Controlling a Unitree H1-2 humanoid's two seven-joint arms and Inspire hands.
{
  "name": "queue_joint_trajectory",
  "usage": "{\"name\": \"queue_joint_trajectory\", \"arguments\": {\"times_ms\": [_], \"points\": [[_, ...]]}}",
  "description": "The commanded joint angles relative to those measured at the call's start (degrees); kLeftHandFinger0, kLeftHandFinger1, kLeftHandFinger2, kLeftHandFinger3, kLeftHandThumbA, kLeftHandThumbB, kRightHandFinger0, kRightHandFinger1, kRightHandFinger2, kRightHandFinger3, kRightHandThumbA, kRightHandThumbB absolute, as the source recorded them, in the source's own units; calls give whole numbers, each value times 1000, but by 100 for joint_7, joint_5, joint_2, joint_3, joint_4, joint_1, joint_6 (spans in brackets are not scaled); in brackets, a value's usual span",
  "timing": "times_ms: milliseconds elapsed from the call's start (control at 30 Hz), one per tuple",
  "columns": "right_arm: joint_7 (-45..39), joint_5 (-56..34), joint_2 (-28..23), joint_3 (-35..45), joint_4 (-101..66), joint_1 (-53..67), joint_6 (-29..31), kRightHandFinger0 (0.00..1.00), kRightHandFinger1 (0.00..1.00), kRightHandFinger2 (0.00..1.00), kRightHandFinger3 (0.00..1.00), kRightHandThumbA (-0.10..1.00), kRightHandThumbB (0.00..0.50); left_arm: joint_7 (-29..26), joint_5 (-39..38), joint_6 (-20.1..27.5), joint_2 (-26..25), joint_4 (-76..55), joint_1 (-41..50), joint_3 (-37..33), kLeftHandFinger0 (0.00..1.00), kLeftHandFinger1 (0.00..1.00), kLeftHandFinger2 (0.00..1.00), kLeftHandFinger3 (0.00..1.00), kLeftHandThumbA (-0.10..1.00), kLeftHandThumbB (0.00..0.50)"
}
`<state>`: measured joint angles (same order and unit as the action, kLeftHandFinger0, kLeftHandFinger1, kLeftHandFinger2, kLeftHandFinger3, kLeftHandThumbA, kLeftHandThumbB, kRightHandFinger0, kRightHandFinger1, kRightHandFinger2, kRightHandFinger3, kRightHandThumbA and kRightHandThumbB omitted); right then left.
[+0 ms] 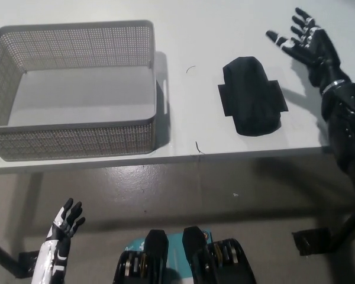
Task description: Use the right hand to push the pencil case on the right hand side to the container on the left side
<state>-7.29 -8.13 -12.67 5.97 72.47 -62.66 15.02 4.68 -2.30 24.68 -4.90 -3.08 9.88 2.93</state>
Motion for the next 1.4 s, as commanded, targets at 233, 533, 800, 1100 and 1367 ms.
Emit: {"name": "queue_joint_trajectory", "arguments": {"times_ms": [233,533,800,1100,1367], "points": [[262,205,76,-101,538,-339,396,1000,1000,1000,1000,1000,297,85,-158,225,-27,-277,48,-14,1000,1000,1000,1000,929,187],[223,209,189,-89,686,-157,356,1000,1000,1000,1000,1000,309,111,-182,225,-38,-310,34,39,1000,1000,1000,1000,920,188],[197,128,304,19,711,-15,379,1000,1000,1000,1000,1000,292,97,-137,225,-39,-347,-4,58,1000,1000,1000,1000,942,197],[209,258,531,-90,753,272,365,1000,1000,1000,1000,1000,279,227,-304,225,-15,-389,139,23,1000,1000,1000,1000,921,191],[334,314,837,-186,756,339,448,1000,1000,1000,1000,1000,304,240,-226,225,14,-457,302,14,1000,1000,1000,1000,922,194]]}}
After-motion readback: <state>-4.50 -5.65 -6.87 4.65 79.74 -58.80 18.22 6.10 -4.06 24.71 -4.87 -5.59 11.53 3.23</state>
